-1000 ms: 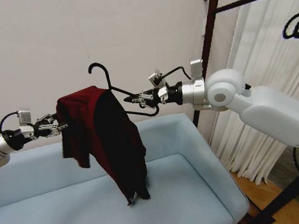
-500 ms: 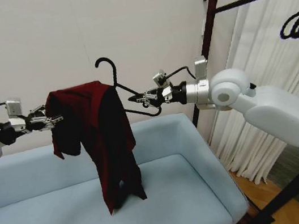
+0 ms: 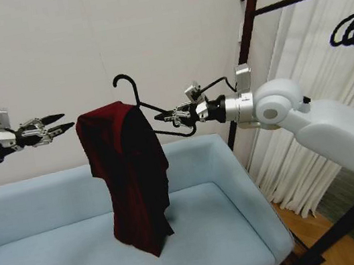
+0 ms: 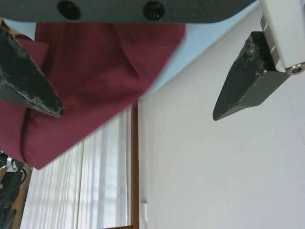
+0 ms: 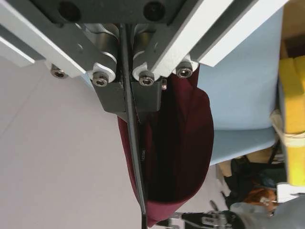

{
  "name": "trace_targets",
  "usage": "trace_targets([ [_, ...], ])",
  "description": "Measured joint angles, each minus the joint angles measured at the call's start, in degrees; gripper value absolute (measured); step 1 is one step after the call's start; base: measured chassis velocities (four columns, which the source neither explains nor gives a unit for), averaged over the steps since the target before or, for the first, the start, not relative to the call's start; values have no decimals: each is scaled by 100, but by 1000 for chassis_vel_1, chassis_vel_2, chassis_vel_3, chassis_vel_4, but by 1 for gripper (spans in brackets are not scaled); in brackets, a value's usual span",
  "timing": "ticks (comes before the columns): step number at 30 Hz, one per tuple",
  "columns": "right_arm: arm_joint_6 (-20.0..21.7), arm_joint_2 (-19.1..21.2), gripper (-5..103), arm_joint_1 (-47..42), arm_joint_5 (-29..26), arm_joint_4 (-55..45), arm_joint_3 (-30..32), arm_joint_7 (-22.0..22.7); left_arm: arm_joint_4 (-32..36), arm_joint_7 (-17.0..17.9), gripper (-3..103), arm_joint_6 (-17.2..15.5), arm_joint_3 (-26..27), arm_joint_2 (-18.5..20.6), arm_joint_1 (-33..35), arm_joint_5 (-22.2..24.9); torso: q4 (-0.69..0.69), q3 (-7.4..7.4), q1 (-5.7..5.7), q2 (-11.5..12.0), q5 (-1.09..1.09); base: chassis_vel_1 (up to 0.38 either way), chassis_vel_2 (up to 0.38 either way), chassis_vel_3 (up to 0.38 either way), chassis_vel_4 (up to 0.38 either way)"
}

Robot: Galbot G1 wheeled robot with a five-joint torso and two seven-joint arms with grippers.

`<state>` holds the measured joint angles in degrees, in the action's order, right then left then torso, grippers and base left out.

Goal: Pick up the clothes from the sofa and hang them on the clothes hanger.

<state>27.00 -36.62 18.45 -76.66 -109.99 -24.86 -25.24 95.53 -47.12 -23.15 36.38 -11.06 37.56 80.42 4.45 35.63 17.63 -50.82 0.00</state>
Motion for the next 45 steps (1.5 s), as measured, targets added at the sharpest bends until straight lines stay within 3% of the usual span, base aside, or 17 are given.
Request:
trace_targets([
  [6,0,-66,2,63,201,-30,-35,-318,100,-369,100,-17,-10,265,123,121,2,0,-1,0,1,0,0,0,0],
  [19,-38,-259,2,218,238,101,-63,-289,233,-723,103,-16,-27,607,283,133,1,0,0,0,0,0,0,0,0],
  [22,-52,-242,2,214,236,54,-52,-254,217,-768,92,-38,-27,651,289,109,0,0,0,0,0,0,0,0,0],
  [24,-56,-227,2,211,234,45,-47,-251,217,-807,92,-40,-26,651,291,88,0,0,0,0,0,0,0,0,0],
  [25,-60,-193,2,204,229,28,-34,-245,218,-857,81,-44,-20,651,294,50,1,0,-1,0,0,0,0,0,0],
  [28,-62,-153,2,202,216,3,-24,-236,235,-883,76,-46,-17,644,300,29,1,0,0,0,0,0,0,0,0],
  [31,-63,-100,2,204,193,-47,-18,-221,277,-870,59,-50,-11,592,299,20,2,0,0,0,0,0,0,0,0],
  [34,-65,-78,2,216,181,-66,-18,-214,292,-833,54,-51,-3,549,279,24,2,0,-1,0,0,0,0,0,0],
  [37,-66,-68,2,252,159,-66,-22,-208,290,-808,38,-51,16,533,261,41,1,0,0,0,0,0,0,0,0],
  [40,-67,-70,2,270,149,-62,-32,-206,280,-808,32,-51,24,535,256,56,1,0,0,0,0,0,0,0,0],
  [43,-67,-95,2,273,145,-43,-42,-201,264,-811,16,-51,39,537,247,125,1,0,0,0,0,0,0,0,0],
  [45,-67,-99,2,273,145,-40,-44,-200,263,-812,11,-51,39,537,247,129,1,0,0,0,0,0,0,0,0],
])
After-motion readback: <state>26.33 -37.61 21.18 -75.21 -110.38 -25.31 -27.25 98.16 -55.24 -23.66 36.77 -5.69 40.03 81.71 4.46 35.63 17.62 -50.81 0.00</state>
